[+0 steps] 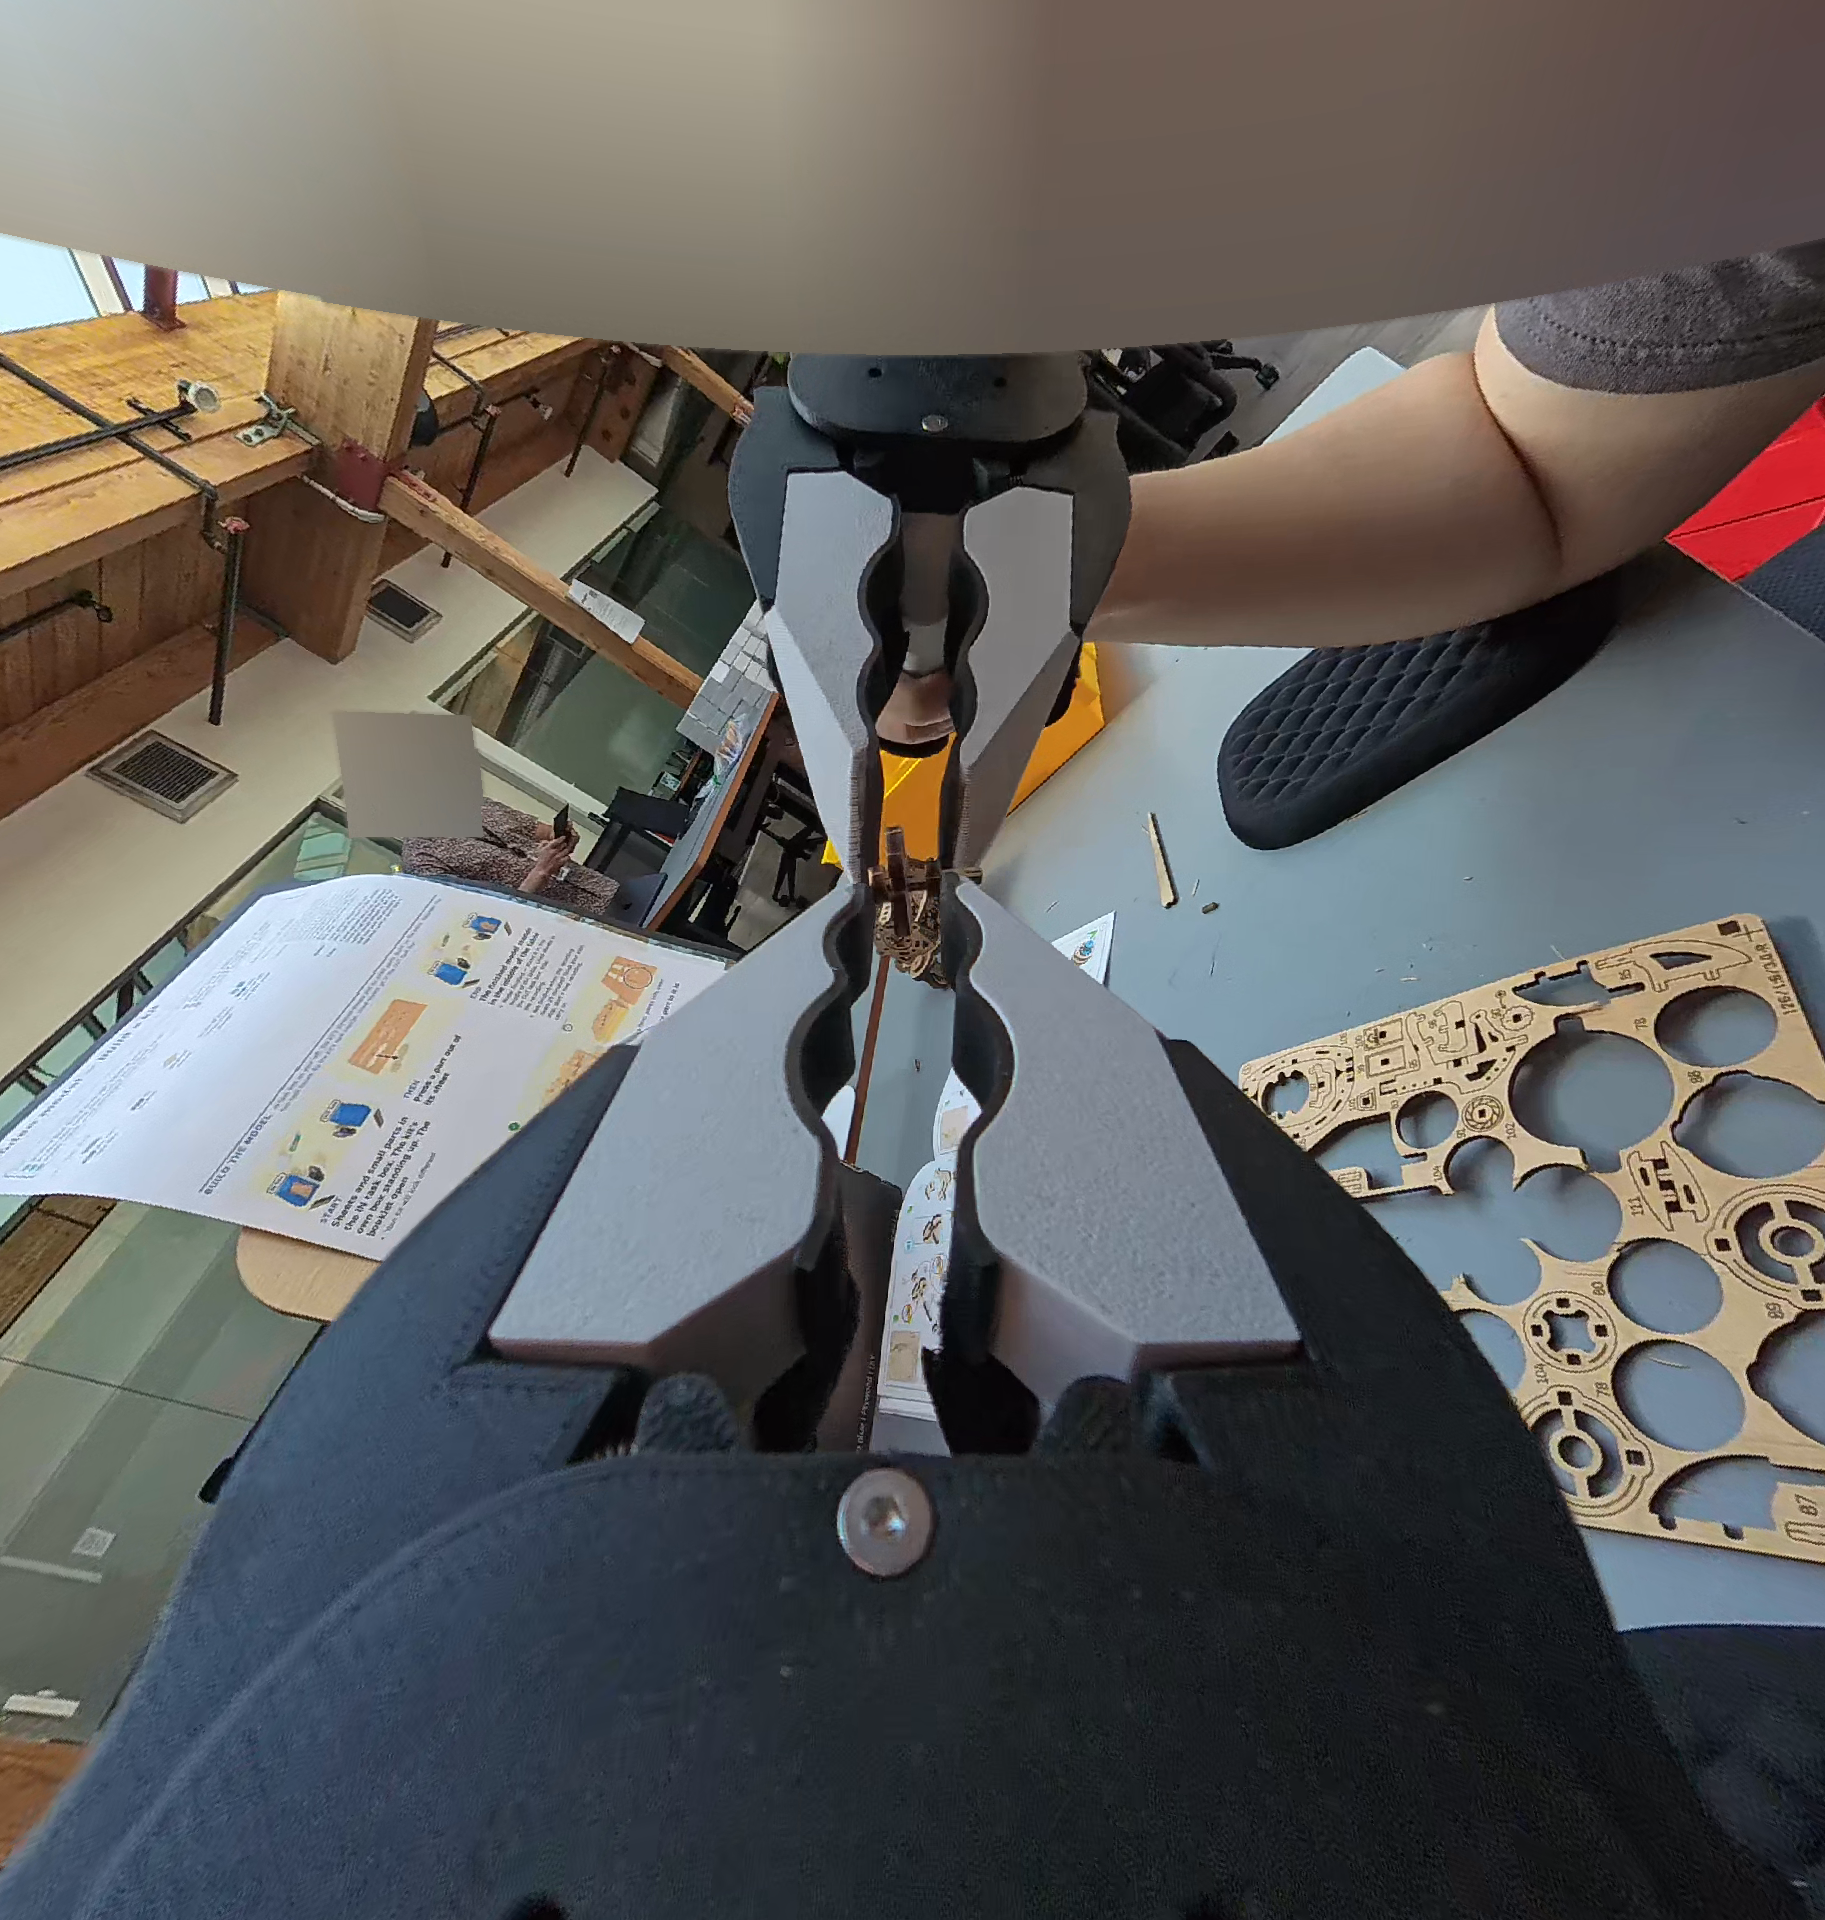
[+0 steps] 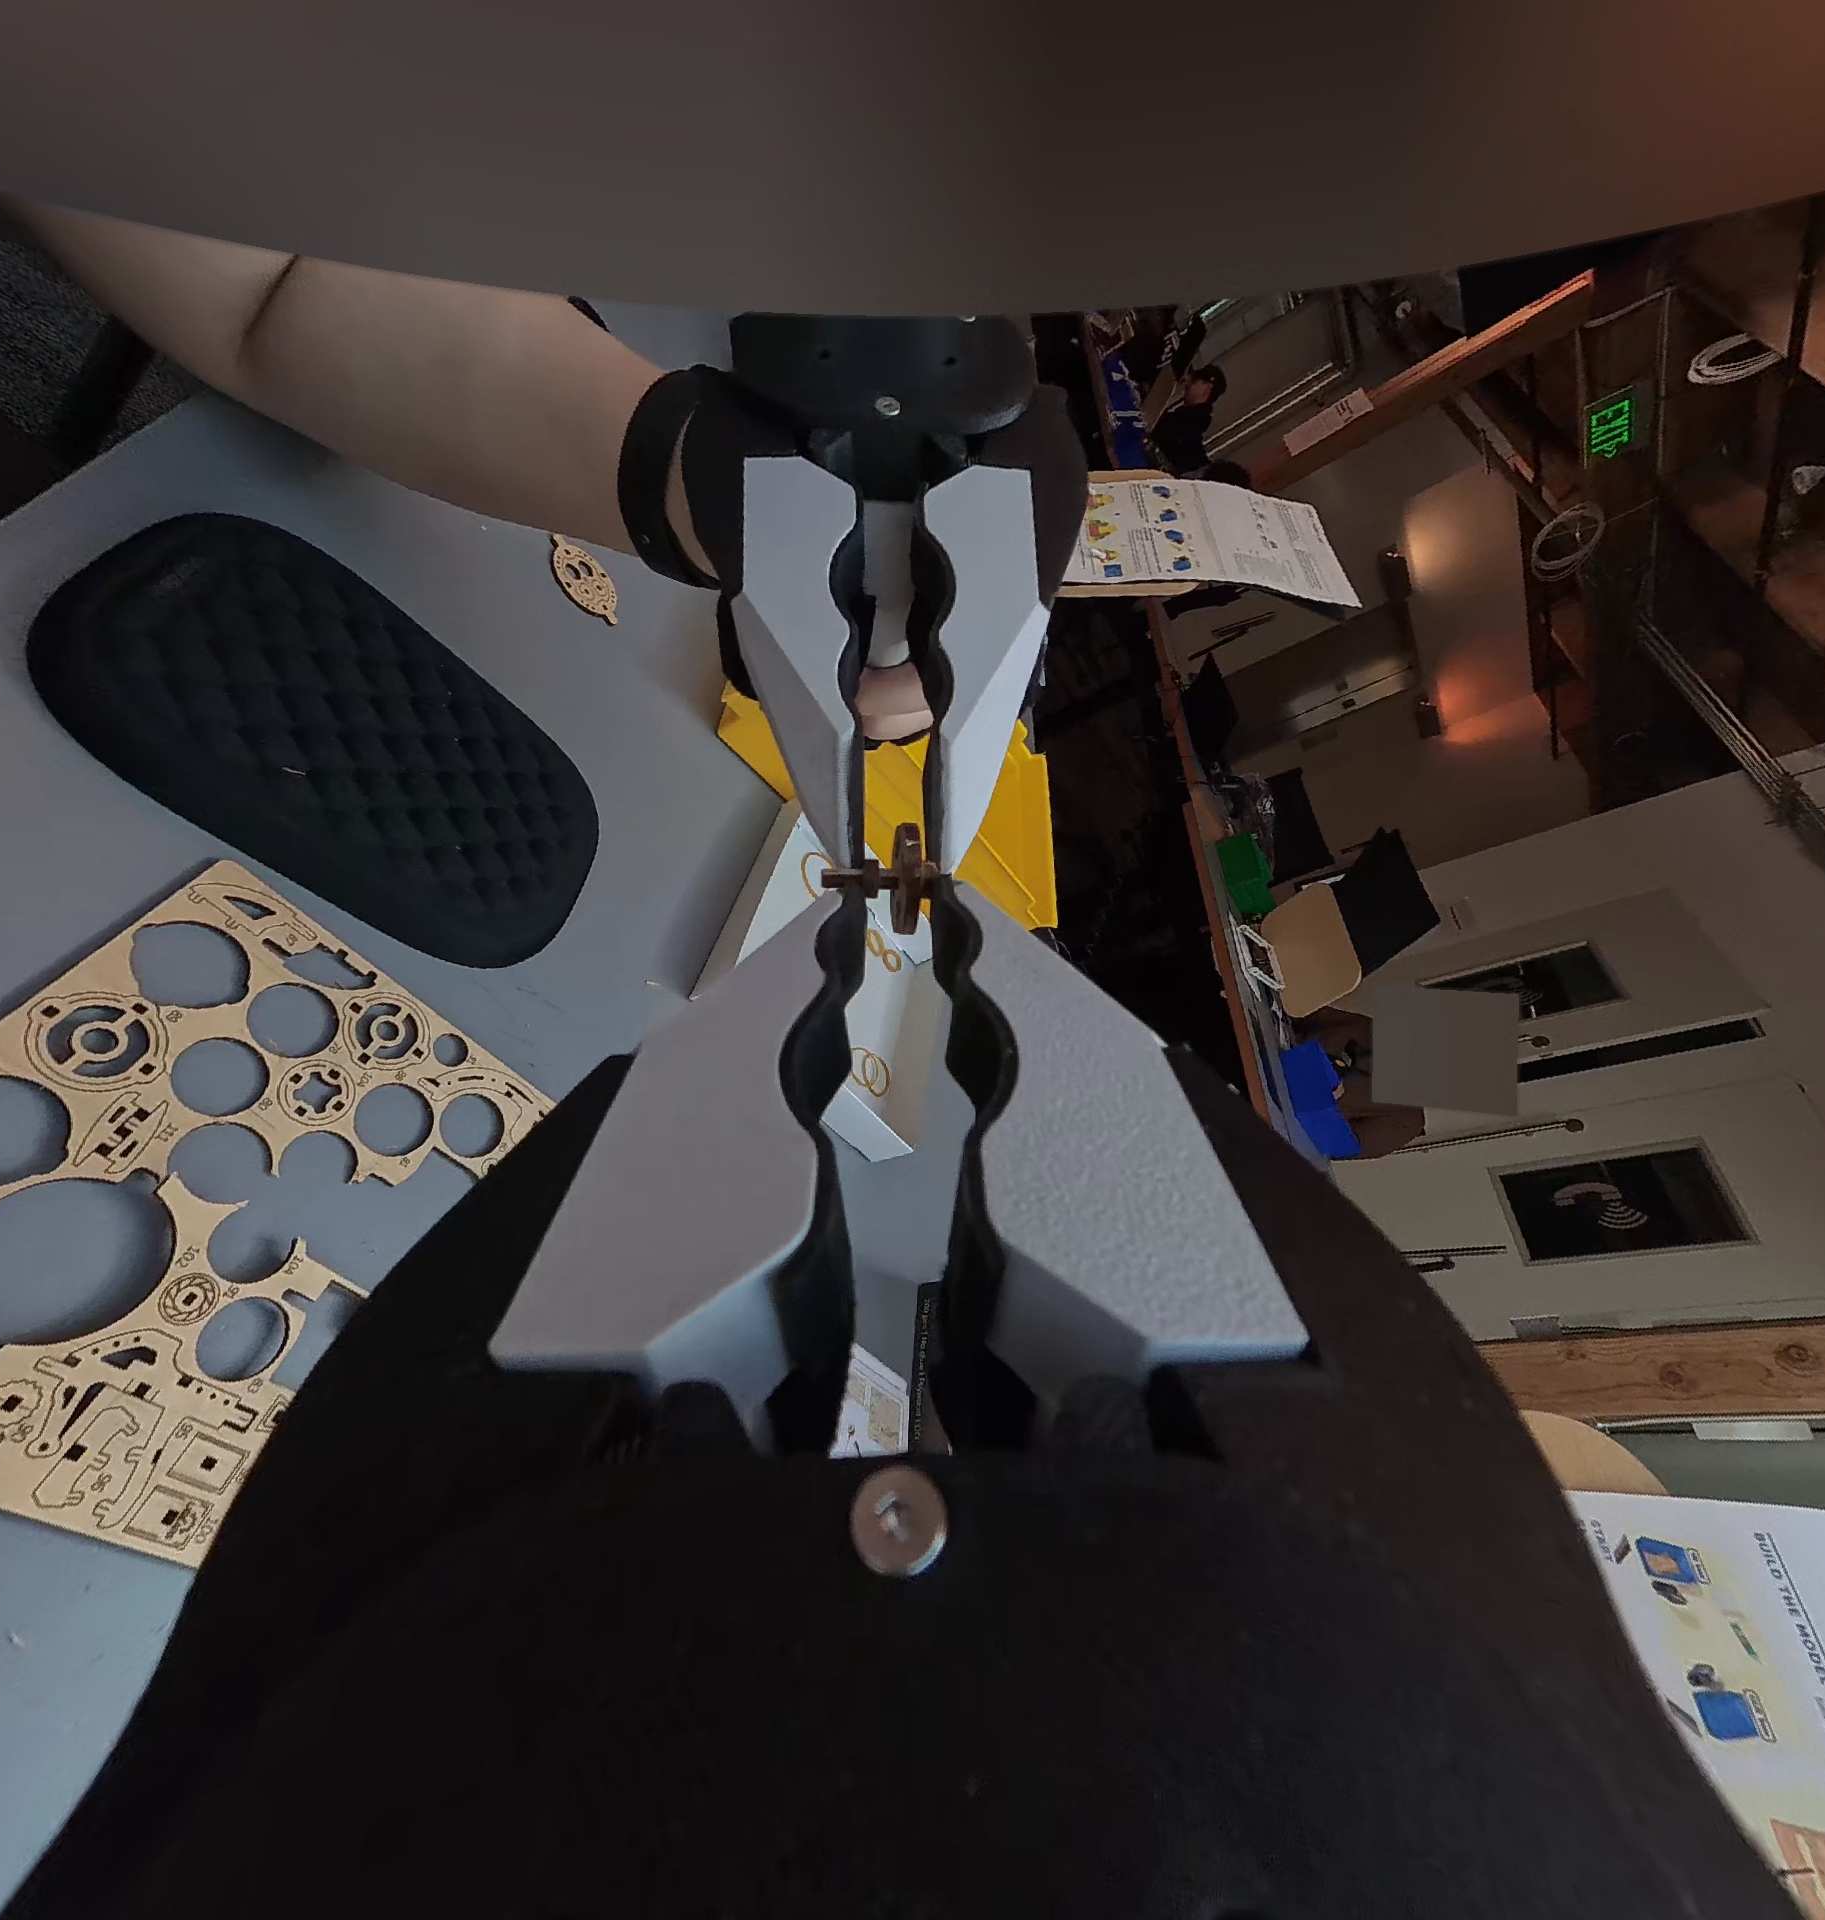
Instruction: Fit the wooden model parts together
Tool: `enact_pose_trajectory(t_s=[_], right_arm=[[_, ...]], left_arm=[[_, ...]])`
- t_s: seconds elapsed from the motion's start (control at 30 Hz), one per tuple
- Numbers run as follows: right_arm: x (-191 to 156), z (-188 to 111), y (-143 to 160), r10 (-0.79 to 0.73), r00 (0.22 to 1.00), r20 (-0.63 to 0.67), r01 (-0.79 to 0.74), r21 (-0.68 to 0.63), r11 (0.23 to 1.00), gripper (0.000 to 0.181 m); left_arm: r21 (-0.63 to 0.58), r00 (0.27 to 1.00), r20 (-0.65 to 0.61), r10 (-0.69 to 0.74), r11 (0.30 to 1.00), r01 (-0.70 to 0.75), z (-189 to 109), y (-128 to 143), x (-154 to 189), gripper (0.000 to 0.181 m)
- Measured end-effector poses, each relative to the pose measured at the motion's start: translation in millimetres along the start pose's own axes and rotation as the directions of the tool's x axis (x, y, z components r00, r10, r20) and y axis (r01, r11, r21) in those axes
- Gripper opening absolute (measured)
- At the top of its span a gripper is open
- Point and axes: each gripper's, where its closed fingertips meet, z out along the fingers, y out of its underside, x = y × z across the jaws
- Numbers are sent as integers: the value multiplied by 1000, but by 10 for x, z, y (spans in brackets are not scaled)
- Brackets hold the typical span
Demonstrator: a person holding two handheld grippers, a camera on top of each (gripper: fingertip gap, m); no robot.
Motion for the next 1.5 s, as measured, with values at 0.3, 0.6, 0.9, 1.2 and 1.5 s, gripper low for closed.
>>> enact_pose_trajectory(t_s=[0.3,0.6,0.9,1.2,1.5], right_arm=[[-13,0,10,-7,1000,4,7,1,1000,11],[2,12,4,-65,997,-34,65,-13,998,12],[-44,11,-69,-82,996,-20,82,6,997,14],[-63,11,-87,-105,994,-26,105,23,994,12],[-57,20,-37,-111,993,-30,111,-7,994,11]], left_arm=[[9,1000,-16,-17,1000,17,4,13,21,10],[-2,1000,-6,13,1000,-13,-9,16,11,10],[-13,993,2,119,993,-118,-43,-42,49,11],[-23,991,-12,131,991,-131,-53,-53,72,10],[-25,993,-15,113,993,-113,-33,-6,69,10]])
